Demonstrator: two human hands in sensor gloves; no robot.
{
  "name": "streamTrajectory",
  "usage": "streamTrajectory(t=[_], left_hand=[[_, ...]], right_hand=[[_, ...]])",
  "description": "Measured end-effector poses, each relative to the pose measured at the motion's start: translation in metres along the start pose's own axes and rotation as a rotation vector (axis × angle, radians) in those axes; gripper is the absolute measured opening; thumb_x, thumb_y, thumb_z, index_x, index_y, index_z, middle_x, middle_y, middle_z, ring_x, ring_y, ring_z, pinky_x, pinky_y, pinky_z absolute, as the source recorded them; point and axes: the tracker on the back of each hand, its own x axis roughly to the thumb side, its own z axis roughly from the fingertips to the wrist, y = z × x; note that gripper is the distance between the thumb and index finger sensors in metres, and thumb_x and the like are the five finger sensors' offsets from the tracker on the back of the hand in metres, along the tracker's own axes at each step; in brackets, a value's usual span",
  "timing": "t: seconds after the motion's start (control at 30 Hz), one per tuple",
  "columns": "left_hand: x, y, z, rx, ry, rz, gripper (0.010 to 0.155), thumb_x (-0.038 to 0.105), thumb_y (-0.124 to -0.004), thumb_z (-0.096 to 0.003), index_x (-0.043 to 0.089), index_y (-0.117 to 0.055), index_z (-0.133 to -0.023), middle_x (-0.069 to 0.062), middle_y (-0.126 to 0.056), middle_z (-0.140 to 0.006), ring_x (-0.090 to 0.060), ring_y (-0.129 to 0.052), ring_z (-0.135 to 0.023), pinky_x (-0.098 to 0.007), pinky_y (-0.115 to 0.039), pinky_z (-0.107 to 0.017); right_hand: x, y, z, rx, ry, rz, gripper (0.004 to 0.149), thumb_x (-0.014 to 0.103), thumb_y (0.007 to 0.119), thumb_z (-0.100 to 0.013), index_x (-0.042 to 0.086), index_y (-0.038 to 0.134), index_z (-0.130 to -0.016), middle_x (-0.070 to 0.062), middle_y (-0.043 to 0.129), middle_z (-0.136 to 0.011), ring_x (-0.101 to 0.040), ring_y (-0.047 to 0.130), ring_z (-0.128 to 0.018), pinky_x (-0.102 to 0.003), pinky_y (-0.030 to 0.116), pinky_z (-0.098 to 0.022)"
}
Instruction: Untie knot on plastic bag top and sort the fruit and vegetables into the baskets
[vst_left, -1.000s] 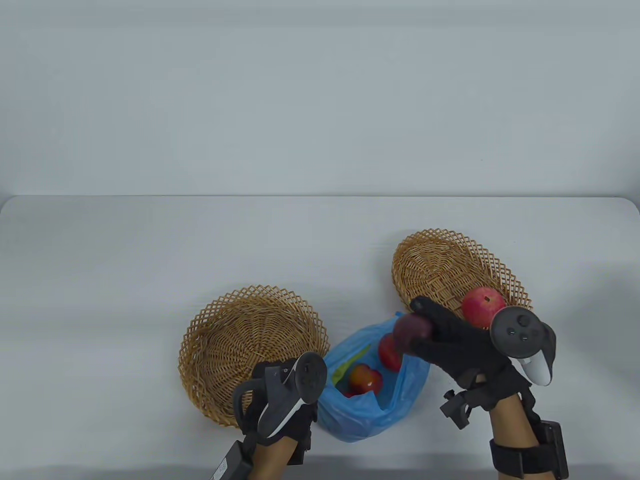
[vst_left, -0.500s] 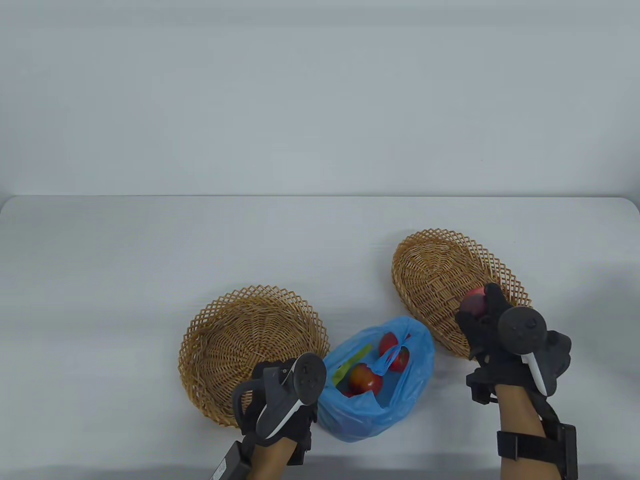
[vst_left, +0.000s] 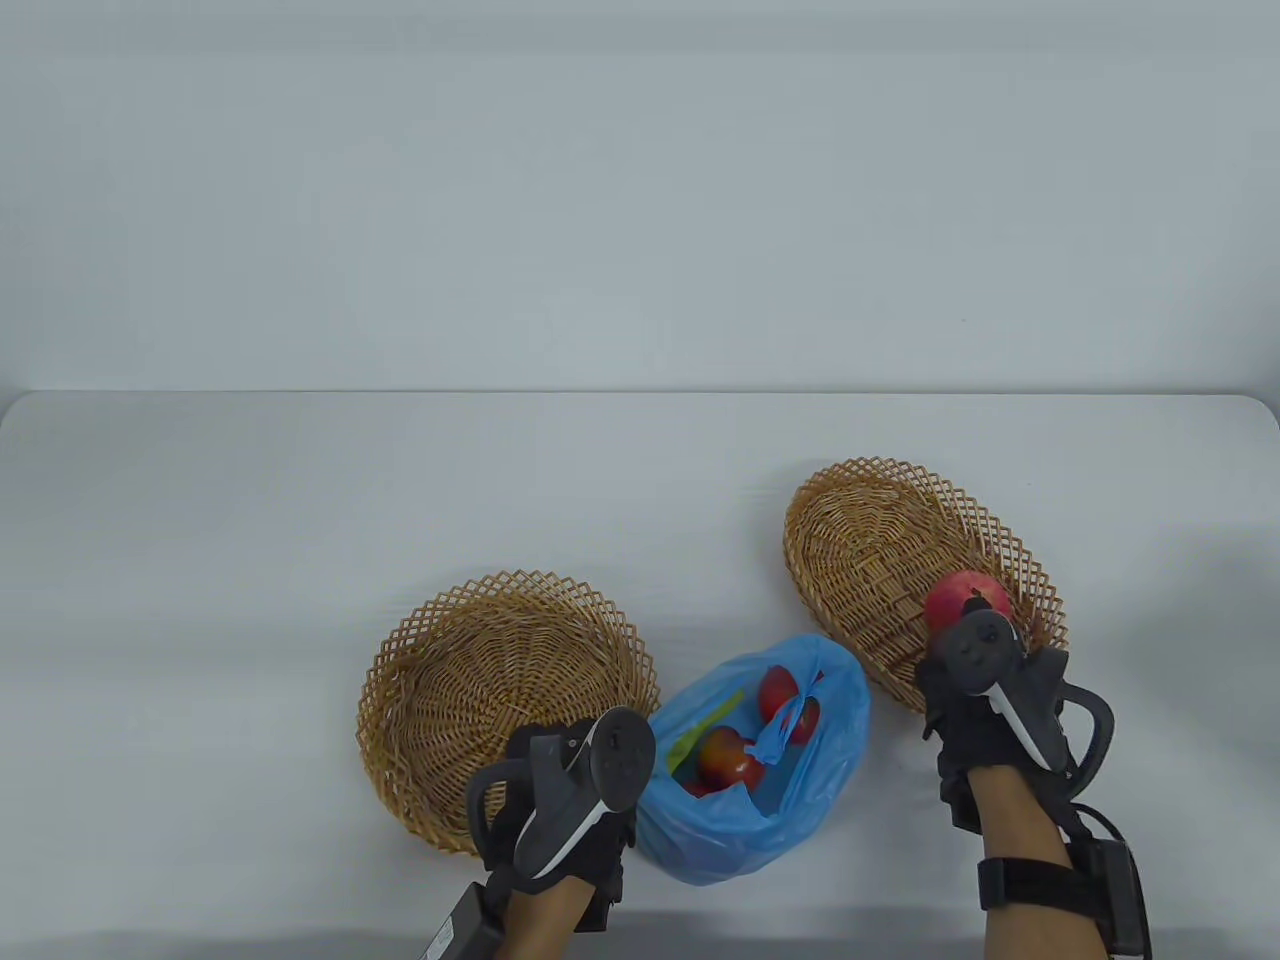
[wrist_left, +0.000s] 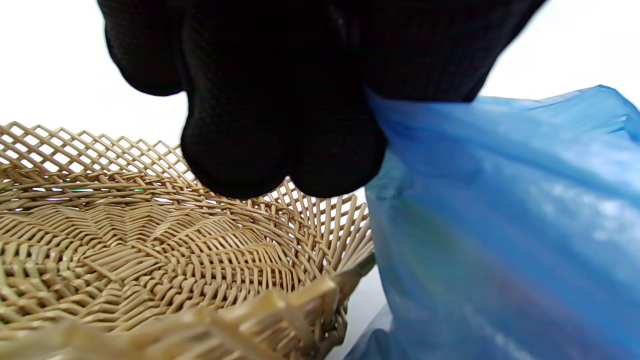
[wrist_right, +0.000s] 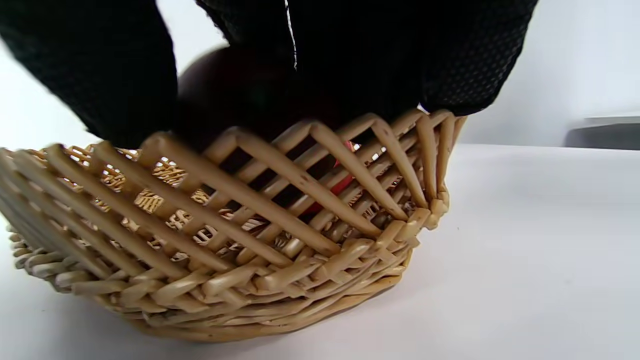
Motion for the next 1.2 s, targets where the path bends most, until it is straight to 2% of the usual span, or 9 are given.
streamTrajectory(t=[0.23, 0.33, 0.43, 0.53, 0.6, 0.7, 0.83, 1.0, 1.2], left_hand=[[0.0, 0.0, 0.0, 0.002, 0.0, 0.008, 0.042, 0.044, -0.086, -0.0429, 0.029, -0.088, -0.082, 0.008, -0.106, -0.058, -0.021, -0.107, -0.053, -0.052, -0.072, -0.068], [0.0, 0.0, 0.0, 0.002, -0.001, 0.005, 0.042, 0.044, -0.086, -0.043, 0.029, -0.088, -0.082, 0.008, -0.106, -0.058, -0.021, -0.107, -0.053, -0.052, -0.072, -0.068], [0.0, 0.001, -0.001, 0.004, 0.001, 0.015, 0.042, 0.044, -0.086, -0.0431, 0.029, -0.088, -0.082, 0.008, -0.106, -0.058, -0.021, -0.107, -0.053, -0.052, -0.072, -0.068], [0.0, 0.0, 0.0, 0.004, 0.002, 0.011, 0.042, 0.044, -0.086, -0.043, 0.029, -0.088, -0.082, 0.008, -0.106, -0.058, -0.021, -0.107, -0.053, -0.052, -0.072, -0.068], [0.0, 0.0, 0.0, 0.007, 0.0, 0.004, 0.042, 0.044, -0.086, -0.0429, 0.029, -0.088, -0.082, 0.008, -0.106, -0.058, -0.021, -0.107, -0.053, -0.052, -0.072, -0.067], [0.001, 0.0, 0.0, 0.006, 0.001, -0.001, 0.042, 0.044, -0.086, -0.0431, 0.029, -0.088, -0.082, 0.008, -0.106, -0.058, -0.02, -0.107, -0.053, -0.052, -0.072, -0.068], [0.001, 0.0, 0.0, 0.004, 0.0, 0.0, 0.042, 0.044, -0.085, -0.0431, 0.03, -0.088, -0.083, 0.008, -0.106, -0.058, -0.02, -0.107, -0.053, -0.052, -0.072, -0.068], [0.003, -0.001, -0.001, -0.003, -0.004, -0.014, 0.042, 0.044, -0.085, -0.0432, 0.03, -0.088, -0.083, 0.008, -0.106, -0.058, -0.02, -0.107, -0.054, -0.052, -0.072, -0.068], [0.004, -0.001, -0.001, -0.006, -0.008, -0.021, 0.042, 0.044, -0.085, -0.0432, 0.03, -0.088, -0.083, 0.008, -0.106, -0.058, -0.02, -0.107, -0.054, -0.052, -0.072, -0.068]], right_hand=[[0.007, -0.02, 0.008, -0.082, -0.031, -0.019, 0.077, 0.048, 0.083, -0.043, 0.018, 0.05, -0.106, -0.021, 0.062, -0.107, -0.044, 0.072, -0.091, -0.063, 0.062, -0.065], [0.017, -0.052, 0.025, -0.156, -0.098, -0.102, 0.063, 0.051, 0.083, -0.043, 0.02, 0.071, -0.096, -0.015, 0.082, -0.098, -0.042, 0.078, -0.087, -0.063, 0.064, -0.064], [0.032, -0.088, 0.056, -0.277, -0.263, -0.196, 0.048, 0.05, 0.083, -0.043, 0.021, 0.089, -0.08, -0.01, 0.1, -0.078, -0.034, 0.095, -0.07, -0.057, 0.075, -0.057], [0.058, -0.1, 0.086, -0.212, -0.517, -0.207, 0.043, 0.053, 0.081, -0.043, 0.022, 0.098, -0.068, -0.007, 0.108, -0.063, -0.03, 0.103, -0.056, -0.054, 0.082, -0.05], [0.081, -0.091, 0.1, -0.046, -0.664, -0.137, 0.043, 0.054, 0.081, -0.043, 0.021, 0.099, -0.066, -0.007, 0.11, -0.06, -0.03, 0.104, -0.052, -0.053, 0.082, -0.049], [0.109, -0.063, 0.112, 0.137, -0.731, 0.04, 0.045, 0.055, 0.081, -0.043, 0.022, 0.099, -0.066, -0.006, 0.11, -0.059, -0.029, 0.105, -0.052, -0.053, 0.083, -0.049], [0.125, -0.039, 0.115, 0.097, -0.718, 0.174, 0.051, 0.054, 0.079, -0.044, 0.023, 0.088, -0.083, -0.007, 0.101, -0.081, -0.031, 0.097, -0.071, -0.054, 0.077, -0.059], [0.133, -0.015, 0.111, 0.042, -0.678, 0.278, 0.069, 0.05, 0.082, -0.044, 0.028, 0.057, -0.104, -0.007, 0.068, -0.112, -0.032, 0.066, -0.107, -0.061, 0.06, -0.073], [0.133, 0.004, 0.094, 0.083, -0.615, 0.37, 0.076, 0.049, 0.084, -0.042, 0.028, 0.049, -0.107, -0.011, 0.055, -0.116, -0.038, 0.064, -0.106, -0.06, 0.061, -0.072]])
